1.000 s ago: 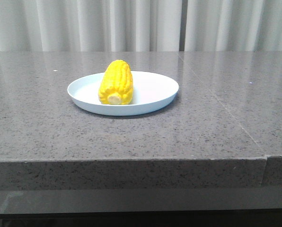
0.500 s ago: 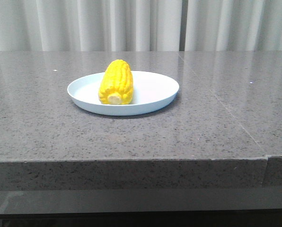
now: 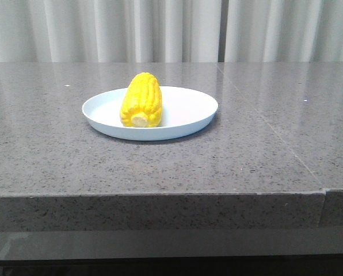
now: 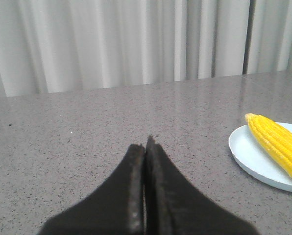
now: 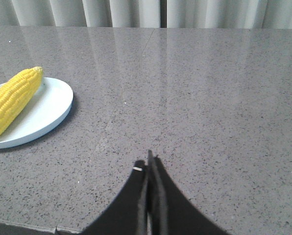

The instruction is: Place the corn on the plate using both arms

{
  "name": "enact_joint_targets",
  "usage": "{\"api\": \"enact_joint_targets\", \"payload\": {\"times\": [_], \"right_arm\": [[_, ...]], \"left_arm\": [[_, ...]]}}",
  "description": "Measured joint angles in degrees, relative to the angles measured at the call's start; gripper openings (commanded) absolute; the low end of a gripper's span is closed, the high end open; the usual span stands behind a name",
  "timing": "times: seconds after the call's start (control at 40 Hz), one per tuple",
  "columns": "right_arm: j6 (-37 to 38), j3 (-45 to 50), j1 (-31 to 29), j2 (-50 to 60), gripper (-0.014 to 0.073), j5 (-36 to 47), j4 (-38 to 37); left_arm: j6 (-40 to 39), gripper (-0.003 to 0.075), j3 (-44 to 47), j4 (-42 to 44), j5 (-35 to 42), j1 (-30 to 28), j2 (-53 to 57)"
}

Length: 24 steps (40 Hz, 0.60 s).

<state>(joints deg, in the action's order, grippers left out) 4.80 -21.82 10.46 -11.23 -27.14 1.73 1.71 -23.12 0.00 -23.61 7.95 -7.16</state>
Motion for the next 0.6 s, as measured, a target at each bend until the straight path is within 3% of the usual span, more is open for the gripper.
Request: {"api": "enact_joint_targets", "payload": {"times": [0.3, 0.6], "right_arm": [[0.0, 0.0, 0.0, 0.0, -0.009, 0.0, 0.0], [0.0, 0.0, -0.13, 0.0, -0.009, 0.0, -0.03]], "left_arm": [[0.0, -0.002, 1.68, 0.0, 1.86, -0.34, 0.68], [0.0, -0.002, 14.05, 0.0, 7.94, -6.18, 7.4]]}}
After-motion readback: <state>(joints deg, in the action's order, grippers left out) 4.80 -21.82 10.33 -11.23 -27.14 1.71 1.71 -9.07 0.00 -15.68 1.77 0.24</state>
